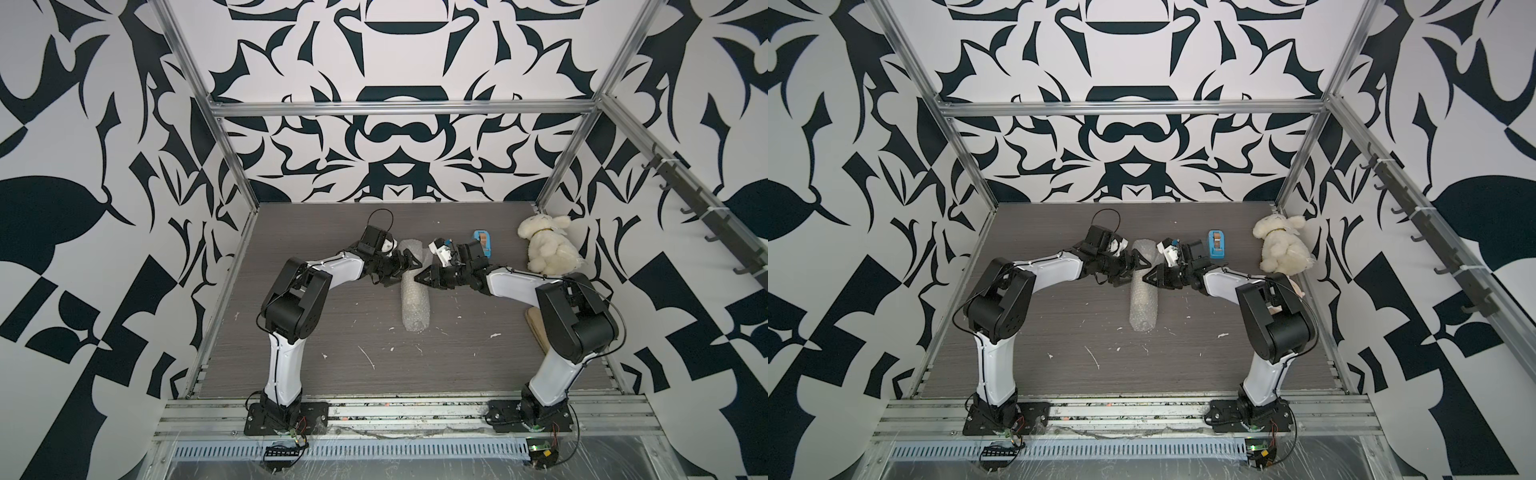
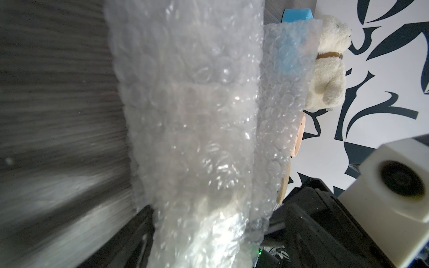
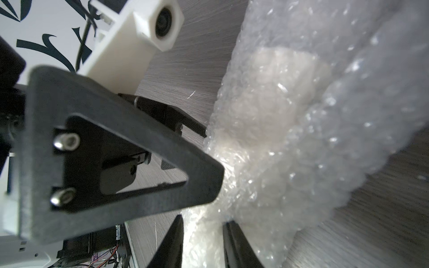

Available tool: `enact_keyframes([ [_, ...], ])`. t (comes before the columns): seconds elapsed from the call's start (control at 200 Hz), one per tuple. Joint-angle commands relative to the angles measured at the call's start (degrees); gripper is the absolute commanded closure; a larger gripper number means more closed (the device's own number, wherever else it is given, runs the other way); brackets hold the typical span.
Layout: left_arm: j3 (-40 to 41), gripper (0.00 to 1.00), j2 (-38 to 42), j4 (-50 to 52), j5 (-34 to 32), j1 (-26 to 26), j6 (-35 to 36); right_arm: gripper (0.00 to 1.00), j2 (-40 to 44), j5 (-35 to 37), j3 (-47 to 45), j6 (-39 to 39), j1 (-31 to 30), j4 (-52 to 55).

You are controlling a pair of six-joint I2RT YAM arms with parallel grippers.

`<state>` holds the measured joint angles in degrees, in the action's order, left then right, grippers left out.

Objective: Wrap vases in bubble wrap
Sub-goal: Wrap the vase in bubble wrap.

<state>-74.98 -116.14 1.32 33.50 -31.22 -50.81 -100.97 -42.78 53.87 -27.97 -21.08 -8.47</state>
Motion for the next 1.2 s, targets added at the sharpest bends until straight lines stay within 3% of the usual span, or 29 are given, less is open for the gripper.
enact_keyframes([
  [0.0,0.1,0.14,-1.7,-0.3,4.9,-1.8,0.6,0.67,0.2,-1.0,1.4,1.4,-0.8,-2.1],
  [0.37,1.8,0.32,-1.9,0.8,0.9,-1.7,-0.1,0.67,3.5,-1.5,-0.4,1.3,-1.4,-2.8],
  [0.57,3.6,0.39,-1.7,-0.2,0.3,-1.4,-0.9,0.65,9.4,1.1,-1.1,5.7,-1.4,2.1],
  [0.74,4.1,0.40,-2.0,-1.1,0.9,-1.3,-1.1,0.63,14.1,5.0,-3.1,8.5,0.7,4.9],
  [0.965,4.5,0.40,-1.9,-1.2,0.9,-1.3,-1.1,0.64,15.0,6.2,-8.6,4.6,5.1,-0.9],
  [1.195,4.8,0.39,-1.7,-1.4,0.8,-1.3,-1.4,0.62,16.5,17.9,-12.1,1.5,8.3,3.3],
])
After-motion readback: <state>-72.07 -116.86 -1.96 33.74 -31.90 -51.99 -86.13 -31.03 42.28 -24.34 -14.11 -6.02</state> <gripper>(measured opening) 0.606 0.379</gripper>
